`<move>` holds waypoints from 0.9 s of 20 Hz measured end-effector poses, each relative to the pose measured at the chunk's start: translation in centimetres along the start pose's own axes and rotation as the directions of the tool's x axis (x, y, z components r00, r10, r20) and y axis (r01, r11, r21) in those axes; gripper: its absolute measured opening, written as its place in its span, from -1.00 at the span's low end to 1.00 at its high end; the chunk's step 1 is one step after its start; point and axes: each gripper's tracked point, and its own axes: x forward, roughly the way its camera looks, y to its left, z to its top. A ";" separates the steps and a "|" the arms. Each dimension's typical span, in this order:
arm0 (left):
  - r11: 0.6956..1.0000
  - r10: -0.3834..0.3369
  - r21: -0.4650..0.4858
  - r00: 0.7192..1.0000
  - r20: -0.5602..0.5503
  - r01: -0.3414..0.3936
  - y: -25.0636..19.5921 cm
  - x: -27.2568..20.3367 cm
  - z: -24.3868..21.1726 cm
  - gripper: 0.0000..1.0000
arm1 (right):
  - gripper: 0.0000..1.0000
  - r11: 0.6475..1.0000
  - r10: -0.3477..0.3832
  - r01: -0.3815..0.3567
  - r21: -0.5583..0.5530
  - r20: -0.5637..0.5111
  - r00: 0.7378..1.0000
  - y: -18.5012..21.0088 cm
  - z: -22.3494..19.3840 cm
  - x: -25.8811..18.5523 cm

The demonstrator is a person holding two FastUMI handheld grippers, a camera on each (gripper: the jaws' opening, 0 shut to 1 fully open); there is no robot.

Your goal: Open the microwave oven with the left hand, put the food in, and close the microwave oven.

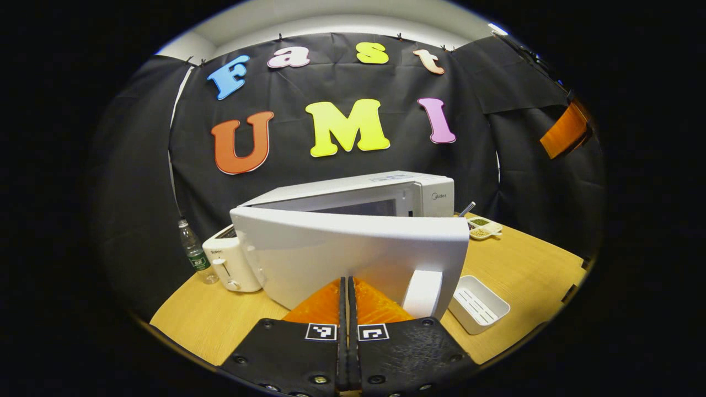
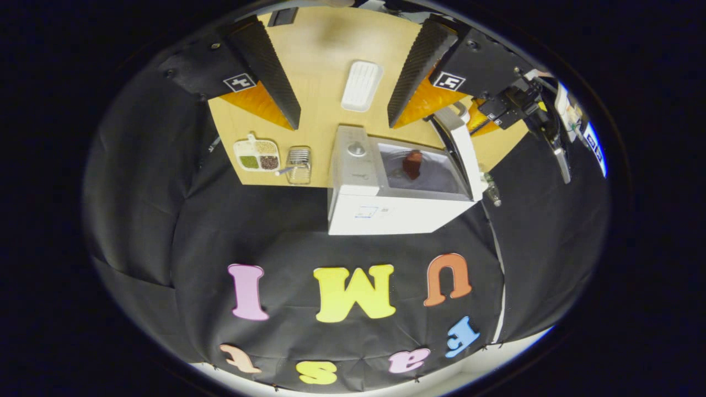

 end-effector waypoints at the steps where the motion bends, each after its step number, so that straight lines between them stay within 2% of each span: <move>1: 1.000 -0.001 -0.003 1.000 0.005 0.001 -0.5 0.8 0.3 -1.00 | 1.00 1.000 -0.003 0.003 0.005 -0.001 1.000 -0.7 0.0 0.2; 3: 1.000 -0.007 -0.006 1.000 0.013 0.007 -1.6 2.7 1.0 -1.00 | 1.00 1.000 -0.013 0.013 0.010 -0.001 1.000 -2.2 0.1 0.4; 4: 1.000 -0.007 -0.004 1.000 0.014 0.007 -2.1 3.5 1.3 -1.00 | 0.82 1.000 -0.016 0.016 0.013 -0.003 1.000 -2.8 0.2 0.6; 5: 1.000 -0.010 -0.004 1.000 0.015 0.010 -2.7 4.5 1.6 -1.00 | 1.00 1.000 -0.018 0.018 0.017 -0.004 1.000 -3.5 0.0 0.6; 7: 1.000 -0.017 -0.008 1.000 0.022 0.017 -3.6 6.2 2.1 -1.00 | 1.00 0.999 -0.020 0.020 0.026 -0.007 1.000 -4.6 0.0 0.8; 8: 1.000 -0.021 -0.005 1.000 0.020 0.021 -4.2 6.9 2.3 -1.00 | 0.82 0.999 -0.020 0.020 0.028 -0.009 1.000 -5.1 -0.1 0.8; 9: 1.000 -0.020 0.000 1.000 0.023 0.020 -4.5 7.6 2.5 -1.00 | 1.00 0.999 -0.019 0.019 0.029 -0.013 1.000 -5.4 -0.1 1.1; 16: 1.000 -0.008 -0.001 1.000 0.017 0.008 -5.6 11.6 3.3 -1.00 | 1.00 0.999 -0.015 0.016 0.049 -0.030 0.999 -7.8 -0.2 2.2; 17: 1.000 -0.006 -0.003 1.000 0.014 0.006 -5.6 12.0 3.3 -1.00 | 0.82 0.999 -0.015 0.017 0.051 -0.035 0.999 -8.1 -0.3 2.4; 18: 1.000 -0.003 -0.003 1.000 0.015 0.003 -5.6 12.4 3.6 -1.00 | 1.00 0.998 -0.012 0.014 0.054 -0.038 0.999 -8.3 -0.3 2.6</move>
